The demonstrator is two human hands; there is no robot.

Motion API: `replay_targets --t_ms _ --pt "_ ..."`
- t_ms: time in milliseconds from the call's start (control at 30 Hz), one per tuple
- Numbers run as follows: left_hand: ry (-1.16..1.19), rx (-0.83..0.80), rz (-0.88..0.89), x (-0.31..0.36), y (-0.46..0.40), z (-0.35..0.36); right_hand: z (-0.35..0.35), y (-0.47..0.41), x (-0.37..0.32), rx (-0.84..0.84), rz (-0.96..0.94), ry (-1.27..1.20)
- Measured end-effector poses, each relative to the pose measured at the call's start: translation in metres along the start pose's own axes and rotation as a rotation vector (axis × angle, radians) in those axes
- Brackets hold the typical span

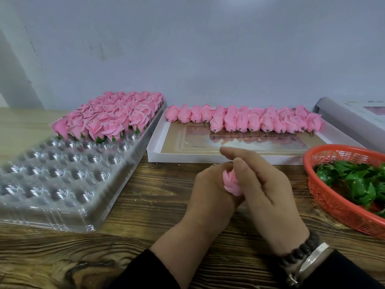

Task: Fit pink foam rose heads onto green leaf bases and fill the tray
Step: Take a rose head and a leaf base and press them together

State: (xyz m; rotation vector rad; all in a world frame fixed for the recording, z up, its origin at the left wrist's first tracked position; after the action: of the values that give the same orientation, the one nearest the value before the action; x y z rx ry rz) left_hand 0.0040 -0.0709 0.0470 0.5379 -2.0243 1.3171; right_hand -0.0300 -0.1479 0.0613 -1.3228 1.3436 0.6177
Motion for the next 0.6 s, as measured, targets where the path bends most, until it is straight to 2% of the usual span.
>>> replay_targets --t_ms 33,133,200,267,300,433,600 --pt "0.027 0.004 -0.030 0.000 0.000 0.001 0.002 0.001 -0.002 0.025 -0.018 0.024" --pt "0.384 0.118 -0.195 -0.010 0.004 0.006 0.006 0.002 -0.003 0.072 -0.044 0.111" --pt "0.522 0.147 -0.290 -0.013 0.005 0.009 0.006 0.002 -0.002 0.082 -0.055 0.149" --pt "0.485 0.160 -0.296 -0.011 0.005 0.012 0.006 0.001 -0.003 0.065 -0.061 0.171" --pt "0.382 0.142 -0.270 -0.007 0.005 0.010 0.007 0.000 -0.003 0.045 -0.055 0.183" --pt "0.023 -0.073 -0.146 -0.001 0.006 0.010 0.012 -0.004 0.001 -0.107 0.019 0.226" --pt "0.161 -0.200 -0.287 -0.001 0.005 0.011 0.012 -0.004 0.009 -0.285 0.148 0.208"
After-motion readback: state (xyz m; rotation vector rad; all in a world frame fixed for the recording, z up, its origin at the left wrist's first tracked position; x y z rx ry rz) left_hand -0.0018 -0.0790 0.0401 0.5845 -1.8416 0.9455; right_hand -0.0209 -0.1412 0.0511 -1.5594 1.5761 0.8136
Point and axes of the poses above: each hand's wrist, its own y-axis away from the middle knuckle, its own z-axis out of the palm, x = y × z, the point moved 6 cm from there along -y, towards the middle knuckle, and after that the axes turned 15 degrees about z, right-handed, at the moved point
